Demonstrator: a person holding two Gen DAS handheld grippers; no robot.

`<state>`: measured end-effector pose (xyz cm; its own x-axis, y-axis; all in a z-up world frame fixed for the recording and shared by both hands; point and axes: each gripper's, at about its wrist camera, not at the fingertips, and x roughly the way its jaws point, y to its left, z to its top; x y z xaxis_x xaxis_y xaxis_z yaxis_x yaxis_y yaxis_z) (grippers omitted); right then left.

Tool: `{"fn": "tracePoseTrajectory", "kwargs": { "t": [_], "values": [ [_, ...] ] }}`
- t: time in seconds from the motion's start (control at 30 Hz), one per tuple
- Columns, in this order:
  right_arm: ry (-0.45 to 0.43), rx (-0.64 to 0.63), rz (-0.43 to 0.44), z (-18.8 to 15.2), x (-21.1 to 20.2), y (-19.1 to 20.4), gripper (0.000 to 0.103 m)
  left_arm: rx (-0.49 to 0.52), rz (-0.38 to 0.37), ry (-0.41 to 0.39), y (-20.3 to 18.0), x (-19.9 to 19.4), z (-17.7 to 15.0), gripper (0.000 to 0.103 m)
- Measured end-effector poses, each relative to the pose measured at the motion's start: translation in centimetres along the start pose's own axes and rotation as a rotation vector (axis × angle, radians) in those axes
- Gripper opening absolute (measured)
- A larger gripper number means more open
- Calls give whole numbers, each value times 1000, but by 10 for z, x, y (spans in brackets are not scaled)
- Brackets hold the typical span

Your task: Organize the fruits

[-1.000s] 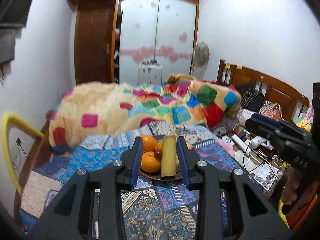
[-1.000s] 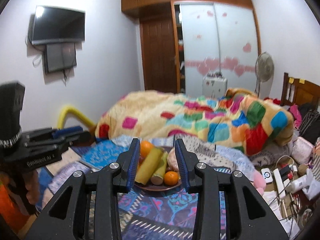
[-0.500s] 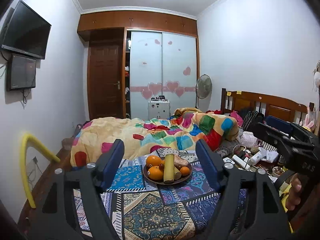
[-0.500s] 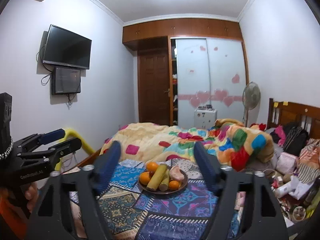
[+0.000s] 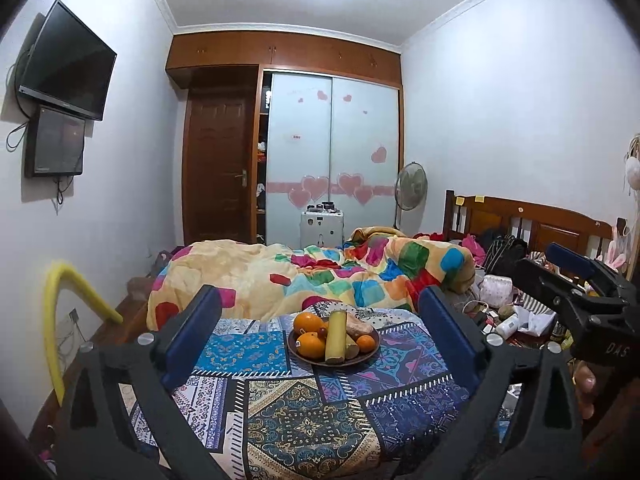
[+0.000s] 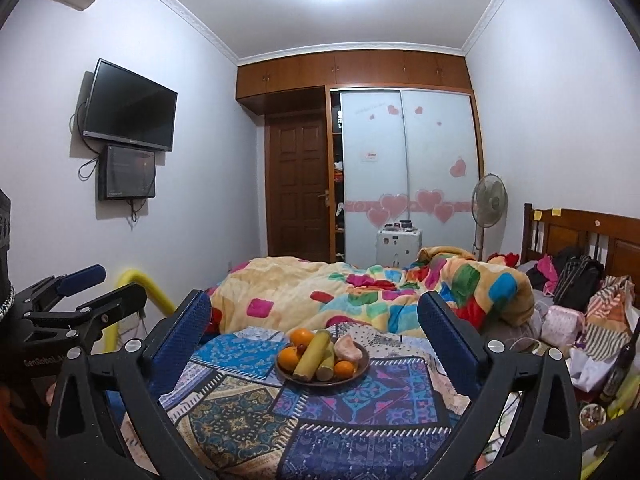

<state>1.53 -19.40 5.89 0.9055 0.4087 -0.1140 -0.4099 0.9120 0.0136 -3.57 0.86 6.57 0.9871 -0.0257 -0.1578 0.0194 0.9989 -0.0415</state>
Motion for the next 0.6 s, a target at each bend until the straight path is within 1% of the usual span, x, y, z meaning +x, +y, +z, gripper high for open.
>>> {"fn": "tracePoseTrajectory", "kwargs": {
  "t": [0.3, 0.6],
  "values": [
    [6, 13, 6, -5, -2, -1, 103, 15, -1, 3, -3, -1, -2, 101],
    [15, 16, 13, -5, -1, -1, 103, 4, -8, 16, -2, 3, -5, 102]
  ]
}}
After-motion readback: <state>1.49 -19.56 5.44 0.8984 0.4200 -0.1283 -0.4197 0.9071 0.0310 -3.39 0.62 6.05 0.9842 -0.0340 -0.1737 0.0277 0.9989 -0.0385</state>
